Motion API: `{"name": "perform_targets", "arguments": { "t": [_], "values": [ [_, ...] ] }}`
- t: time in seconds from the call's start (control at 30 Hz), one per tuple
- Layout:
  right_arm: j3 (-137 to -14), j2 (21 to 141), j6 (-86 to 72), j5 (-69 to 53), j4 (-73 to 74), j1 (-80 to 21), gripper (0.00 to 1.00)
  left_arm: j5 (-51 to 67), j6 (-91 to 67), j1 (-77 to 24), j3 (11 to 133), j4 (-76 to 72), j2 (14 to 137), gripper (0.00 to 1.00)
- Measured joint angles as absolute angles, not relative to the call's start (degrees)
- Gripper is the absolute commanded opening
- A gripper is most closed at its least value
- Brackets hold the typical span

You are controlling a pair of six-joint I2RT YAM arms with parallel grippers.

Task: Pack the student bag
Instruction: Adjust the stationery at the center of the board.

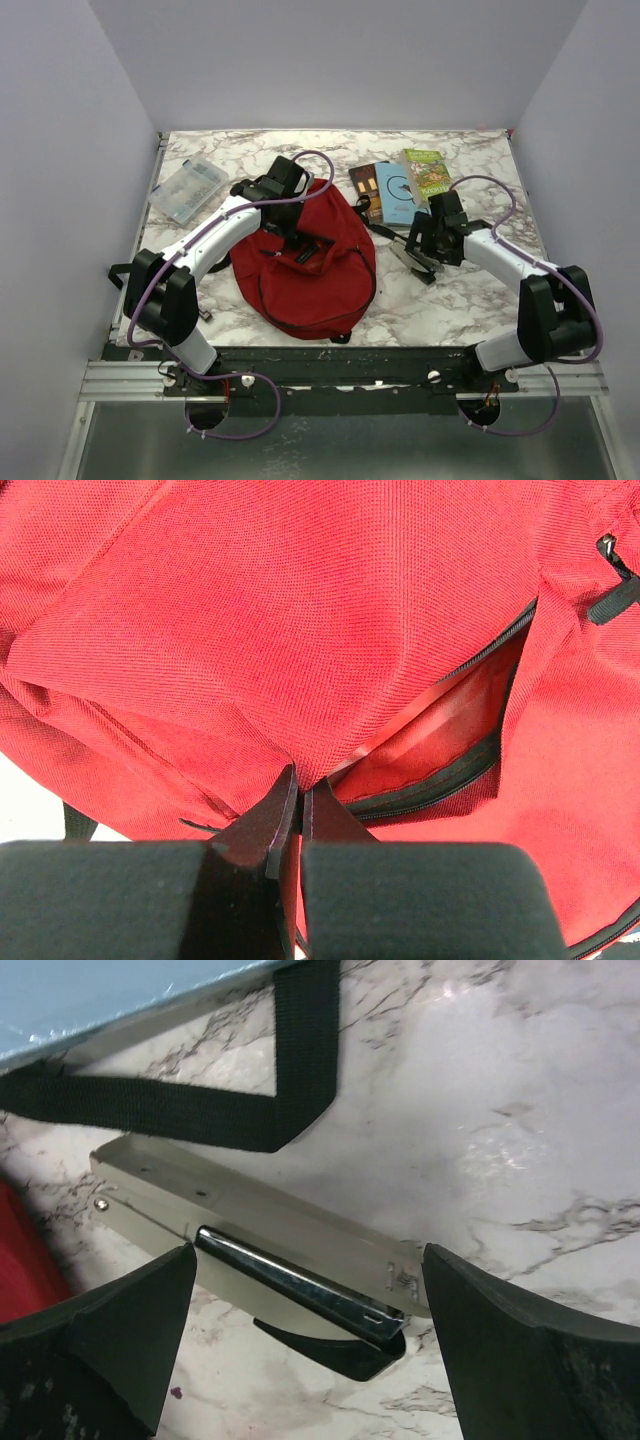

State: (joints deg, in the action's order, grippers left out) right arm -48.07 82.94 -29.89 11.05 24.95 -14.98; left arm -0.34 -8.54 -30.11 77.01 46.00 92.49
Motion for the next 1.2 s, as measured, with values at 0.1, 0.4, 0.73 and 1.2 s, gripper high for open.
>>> {"name": "perform_targets", "arguments": {
  "t": [0.1, 0.4, 0.73, 1.2],
  "values": [
    [-48.01, 83.55, -29.93, 6.72, 24.97, -14.98, 0.92, -0.30, -8.54, -30.11, 77.01, 46.00, 92.47, 0.00],
    [-42.70, 80.14, -32.08, -0.69, 23.35, -19.31, 0.91, 0.10, -8.51, -30.11, 77.01, 46.00, 92.47, 0.00],
    [-45.36, 82.98, -34.92, 13.87, 30.74, -28.93, 0.69, 0.49, -8.51, -30.11, 77.01, 46.02, 92.47, 0.00],
    [-46.78, 84.73, -34.89, 16.12, 31.00, -29.43, 0.07, 0.86, -8.51, -30.11, 77.01, 46.02, 92.49, 0.00]
  ]
}}
